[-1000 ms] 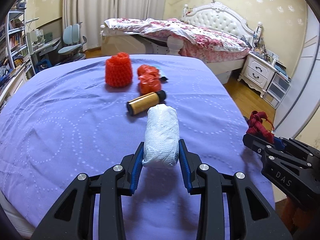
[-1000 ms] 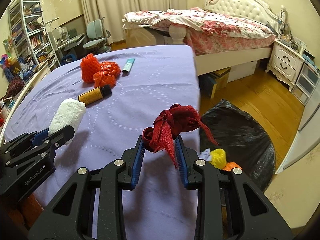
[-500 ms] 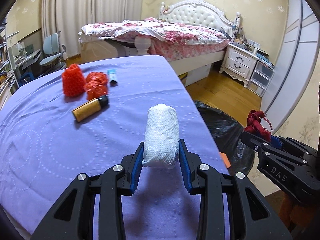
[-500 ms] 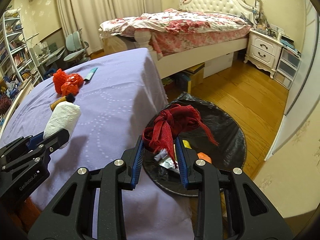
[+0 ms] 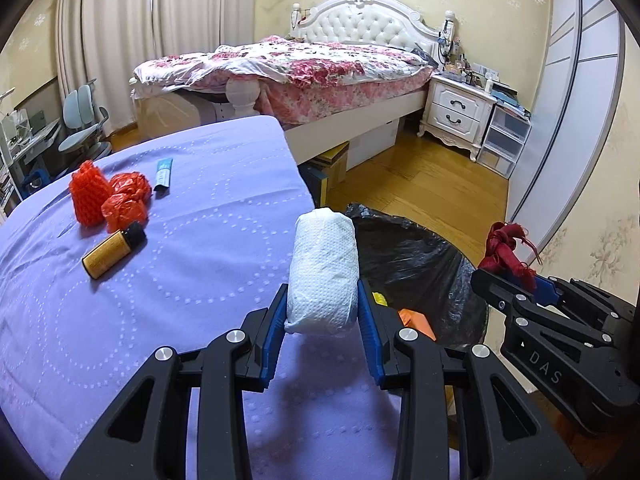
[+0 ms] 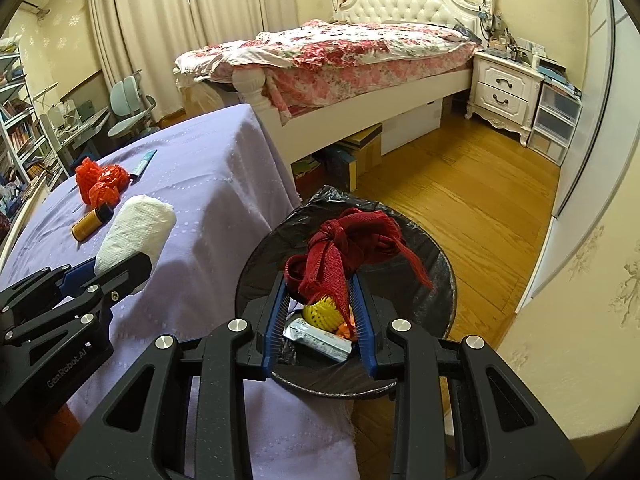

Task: Collect trash
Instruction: 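Carry the white roll and red mesh bag over the bin and release both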

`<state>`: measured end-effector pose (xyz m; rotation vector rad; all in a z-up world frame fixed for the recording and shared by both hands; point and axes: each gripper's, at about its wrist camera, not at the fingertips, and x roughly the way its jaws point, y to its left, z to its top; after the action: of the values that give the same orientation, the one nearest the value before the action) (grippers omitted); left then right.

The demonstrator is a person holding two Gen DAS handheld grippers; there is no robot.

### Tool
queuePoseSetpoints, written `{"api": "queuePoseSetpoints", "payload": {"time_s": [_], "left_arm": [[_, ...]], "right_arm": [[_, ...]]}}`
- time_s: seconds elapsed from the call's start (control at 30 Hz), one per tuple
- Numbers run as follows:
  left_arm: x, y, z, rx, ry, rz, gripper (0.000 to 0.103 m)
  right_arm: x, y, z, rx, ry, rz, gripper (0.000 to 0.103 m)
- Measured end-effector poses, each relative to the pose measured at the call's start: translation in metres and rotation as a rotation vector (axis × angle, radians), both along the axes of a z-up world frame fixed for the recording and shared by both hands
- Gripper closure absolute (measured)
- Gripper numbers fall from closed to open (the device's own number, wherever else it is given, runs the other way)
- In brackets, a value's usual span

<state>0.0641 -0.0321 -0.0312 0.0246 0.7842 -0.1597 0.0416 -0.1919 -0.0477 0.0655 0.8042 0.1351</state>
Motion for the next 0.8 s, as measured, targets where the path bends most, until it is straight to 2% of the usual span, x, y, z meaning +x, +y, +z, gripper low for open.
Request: {"api": "queuePoseSetpoints", "payload": {"time_s": [0.8], "left_arm": [[0.029, -0.037, -0.016, 0.049, 0.052, -0.036, 0.067]], "right_arm": [[0.026, -0.021, -0.010, 0.027, 0.026, -0.022, 0.072]]}}
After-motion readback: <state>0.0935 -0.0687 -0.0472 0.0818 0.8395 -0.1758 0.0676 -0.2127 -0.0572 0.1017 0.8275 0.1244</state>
